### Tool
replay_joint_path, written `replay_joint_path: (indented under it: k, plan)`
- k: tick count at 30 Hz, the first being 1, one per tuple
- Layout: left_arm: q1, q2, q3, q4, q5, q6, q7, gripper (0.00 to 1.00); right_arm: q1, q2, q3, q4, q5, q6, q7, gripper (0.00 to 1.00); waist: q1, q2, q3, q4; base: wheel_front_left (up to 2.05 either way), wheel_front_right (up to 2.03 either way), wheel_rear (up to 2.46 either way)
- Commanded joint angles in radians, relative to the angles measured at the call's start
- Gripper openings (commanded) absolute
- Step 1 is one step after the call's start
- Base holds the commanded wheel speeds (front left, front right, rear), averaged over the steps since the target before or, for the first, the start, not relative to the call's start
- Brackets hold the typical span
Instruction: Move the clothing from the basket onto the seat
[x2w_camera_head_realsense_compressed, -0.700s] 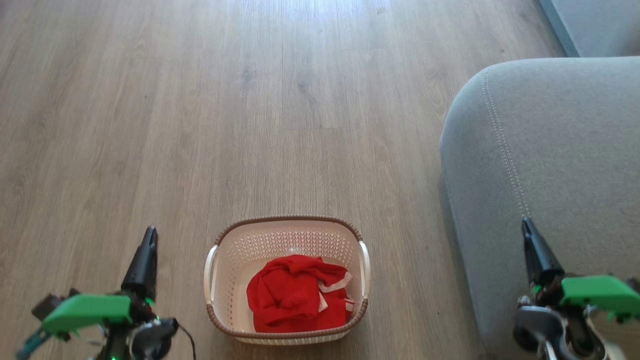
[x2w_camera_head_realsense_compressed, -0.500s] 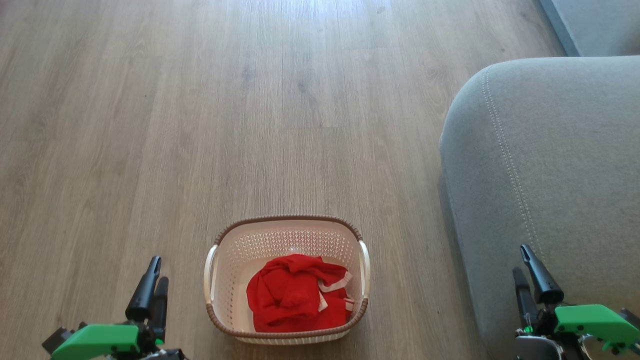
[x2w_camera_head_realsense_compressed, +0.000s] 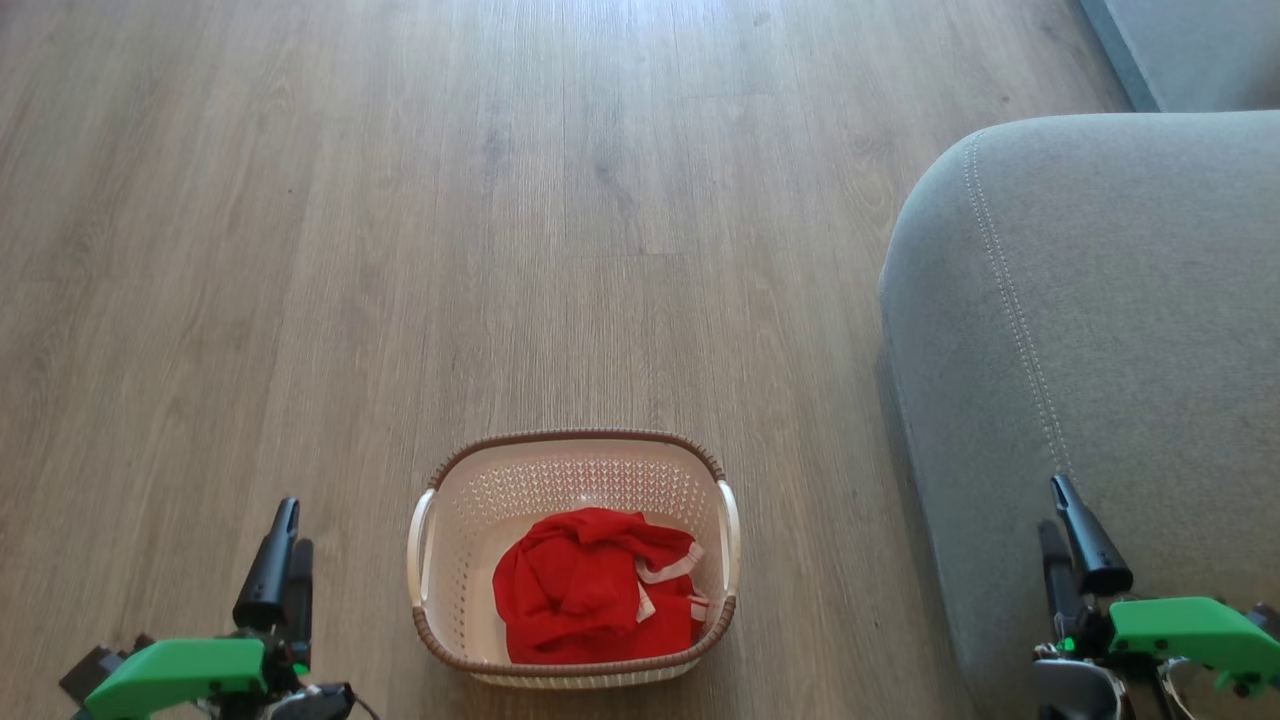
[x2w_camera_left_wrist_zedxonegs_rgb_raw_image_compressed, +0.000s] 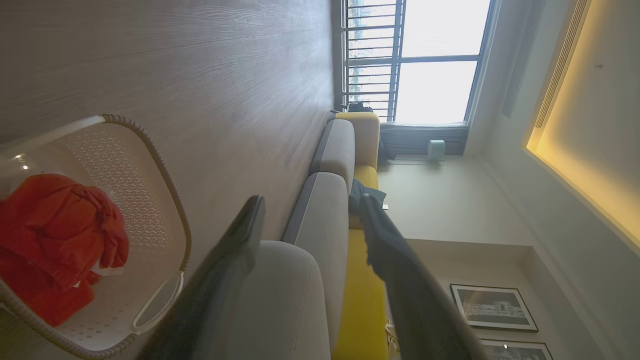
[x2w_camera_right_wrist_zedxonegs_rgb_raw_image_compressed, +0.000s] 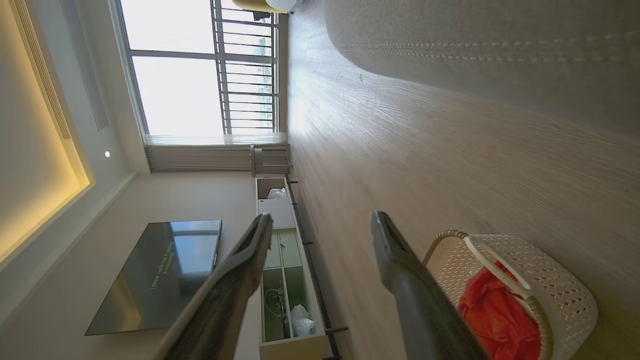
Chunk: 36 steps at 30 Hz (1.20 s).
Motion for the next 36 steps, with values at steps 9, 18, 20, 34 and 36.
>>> replay_joint_path:
  k: [9,18,20,34,36]
  plan:
    - [-0.069,0.006,0.045,-0.065,0.08,-0.003,-0.031,1.0,-0.073,-0.004,-0.022,-0.065,-0.093,0.0,-0.031,1.0,0.0,0.0,-0.001,-0.001,0.0,0.0,0.0]
    - [-0.085,0.007,0.058,-0.119,0.188,-0.004,-0.057,1.0,-0.098,-0.005,-0.029,-0.135,-0.257,0.0,-0.058,1.0,0.0,0.0,0.004,0.004,0.0,0.0,0.0]
    - [-0.091,0.007,0.065,-0.13,0.214,-0.004,-0.063,1.0,-0.102,-0.005,-0.024,-0.155,-0.304,0.0,-0.064,1.0,0.0,0.0,0.005,0.006,0.0,0.0,0.0]
    - [-0.111,0.009,0.068,-0.263,0.423,0.03,-0.104,1.0,-0.118,-0.014,0.017,-0.252,-0.625,0.0,-0.105,1.0,0.0,0.0,0.006,0.021,0.0,0.0,0.0]
    - [-0.112,0.009,0.06,-0.288,0.453,0.044,-0.11,1.0,-0.122,-0.019,0.027,-0.265,-0.674,0.0,-0.111,1.0,0.0,0.0,0.007,0.023,0.0,0.0,0.0]
